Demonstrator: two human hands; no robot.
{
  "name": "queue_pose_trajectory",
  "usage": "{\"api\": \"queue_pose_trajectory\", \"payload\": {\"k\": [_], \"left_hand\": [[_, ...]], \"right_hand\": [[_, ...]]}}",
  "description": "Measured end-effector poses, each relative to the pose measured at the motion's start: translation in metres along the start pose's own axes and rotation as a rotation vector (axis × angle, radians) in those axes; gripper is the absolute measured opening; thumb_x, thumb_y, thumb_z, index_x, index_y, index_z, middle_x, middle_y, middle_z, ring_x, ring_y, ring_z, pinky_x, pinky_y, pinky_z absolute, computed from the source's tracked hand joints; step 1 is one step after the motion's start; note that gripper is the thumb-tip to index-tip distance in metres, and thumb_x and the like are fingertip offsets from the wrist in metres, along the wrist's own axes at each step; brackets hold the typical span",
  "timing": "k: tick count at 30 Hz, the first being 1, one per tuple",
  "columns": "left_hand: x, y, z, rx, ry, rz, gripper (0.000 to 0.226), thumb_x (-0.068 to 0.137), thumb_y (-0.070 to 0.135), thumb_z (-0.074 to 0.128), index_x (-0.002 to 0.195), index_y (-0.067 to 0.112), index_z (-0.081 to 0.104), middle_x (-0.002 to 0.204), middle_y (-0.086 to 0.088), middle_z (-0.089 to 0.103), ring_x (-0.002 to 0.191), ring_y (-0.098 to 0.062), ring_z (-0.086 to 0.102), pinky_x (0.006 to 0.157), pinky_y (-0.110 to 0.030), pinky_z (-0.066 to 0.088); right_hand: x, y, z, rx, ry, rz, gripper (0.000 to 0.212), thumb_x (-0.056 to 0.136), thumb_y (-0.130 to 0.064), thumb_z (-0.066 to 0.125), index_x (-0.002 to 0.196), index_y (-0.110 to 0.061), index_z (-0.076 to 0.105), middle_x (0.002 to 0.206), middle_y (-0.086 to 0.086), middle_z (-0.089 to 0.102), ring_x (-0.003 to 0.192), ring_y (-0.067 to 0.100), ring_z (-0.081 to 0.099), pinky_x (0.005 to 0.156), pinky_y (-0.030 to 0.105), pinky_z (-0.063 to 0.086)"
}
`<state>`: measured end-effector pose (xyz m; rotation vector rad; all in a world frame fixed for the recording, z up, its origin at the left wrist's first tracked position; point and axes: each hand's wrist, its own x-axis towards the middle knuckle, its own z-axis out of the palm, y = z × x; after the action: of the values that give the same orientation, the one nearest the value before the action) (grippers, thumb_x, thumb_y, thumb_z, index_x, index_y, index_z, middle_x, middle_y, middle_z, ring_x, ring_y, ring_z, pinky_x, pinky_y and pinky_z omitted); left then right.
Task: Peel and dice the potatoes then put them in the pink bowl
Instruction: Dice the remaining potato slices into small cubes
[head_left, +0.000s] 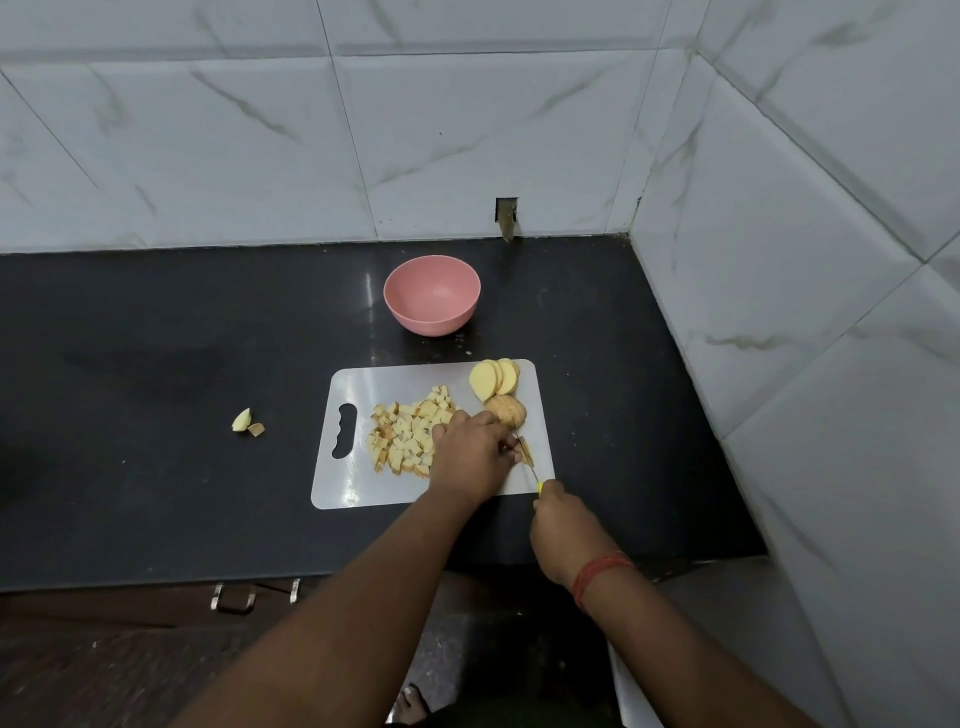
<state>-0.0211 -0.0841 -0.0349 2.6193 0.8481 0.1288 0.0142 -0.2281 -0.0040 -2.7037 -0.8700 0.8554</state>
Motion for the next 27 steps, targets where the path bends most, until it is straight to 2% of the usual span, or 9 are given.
{"api": "queue_pose_trajectory", "payload": {"k": [5, 9, 15, 19, 22, 27], "left_hand": [[-0.001, 0.0, 0.0, 0.011, -0.005, 0.003, 0.02, 0.092, 0.044, 0.065, 0.107, 0.033, 0.073, 0.111, 0.014, 0.062, 0.108, -0.018, 0.045, 0.084, -0.039, 0.029], [-0.002, 0.0, 0.0, 0.018, 0.002, 0.005, 0.02, 0.093, 0.044, 0.064, 0.107, 0.033, 0.074, 0.113, 0.015, 0.063, 0.108, -0.018, 0.045, 0.084, -0.038, 0.029], [-0.005, 0.004, -0.002, 0.062, 0.001, -0.005, 0.025, 0.094, 0.047, 0.06, 0.112, 0.035, 0.073, 0.115, 0.011, 0.062, 0.11, -0.02, 0.046, 0.089, -0.041, 0.031], [-0.005, 0.006, -0.002, 0.067, -0.003, -0.024, 0.026, 0.095, 0.048, 0.059, 0.115, 0.036, 0.072, 0.116, 0.01, 0.061, 0.113, -0.02, 0.045, 0.092, -0.041, 0.032], [-0.005, 0.006, -0.001, 0.074, 0.002, -0.026, 0.025, 0.095, 0.047, 0.06, 0.114, 0.036, 0.072, 0.118, 0.009, 0.061, 0.114, -0.02, 0.044, 0.093, -0.041, 0.033], [-0.002, 0.005, -0.002, 0.069, -0.008, 0.001, 0.026, 0.095, 0.044, 0.061, 0.116, 0.033, 0.071, 0.118, 0.007, 0.059, 0.113, -0.021, 0.046, 0.093, -0.041, 0.035]], "right_hand": [[0.004, -0.007, -0.003, -0.048, -0.09, 0.042, 0.037, 0.092, -0.005, 0.043, 0.128, -0.003, 0.036, 0.123, 0.015, 0.057, 0.11, 0.029, 0.06, 0.077, 0.032, 0.042], [0.007, -0.01, 0.0, -0.086, -0.108, 0.042, 0.042, 0.092, -0.005, 0.045, 0.132, -0.001, 0.034, 0.122, 0.016, 0.058, 0.109, 0.029, 0.06, 0.075, 0.032, 0.041], [0.004, -0.002, -0.005, -0.036, -0.132, -0.006, 0.033, 0.097, -0.011, 0.041, 0.128, -0.001, 0.043, 0.12, 0.019, 0.056, 0.109, 0.035, 0.058, 0.08, 0.034, 0.043], [-0.005, 0.007, 0.003, -0.084, -0.14, 0.028, 0.028, 0.098, -0.014, 0.042, 0.124, -0.003, 0.041, 0.119, 0.015, 0.06, 0.108, 0.028, 0.061, 0.067, 0.025, 0.04], [-0.017, 0.015, -0.002, -0.031, -0.16, -0.004, 0.029, 0.097, -0.012, 0.039, 0.125, -0.004, 0.043, 0.118, 0.017, 0.058, 0.108, 0.032, 0.059, 0.079, 0.03, 0.043], [-0.033, 0.02, -0.016, -0.013, -0.184, -0.014, 0.028, 0.097, -0.013, 0.038, 0.122, -0.002, 0.047, 0.117, 0.018, 0.058, 0.108, 0.033, 0.059, 0.08, 0.03, 0.044]]}}
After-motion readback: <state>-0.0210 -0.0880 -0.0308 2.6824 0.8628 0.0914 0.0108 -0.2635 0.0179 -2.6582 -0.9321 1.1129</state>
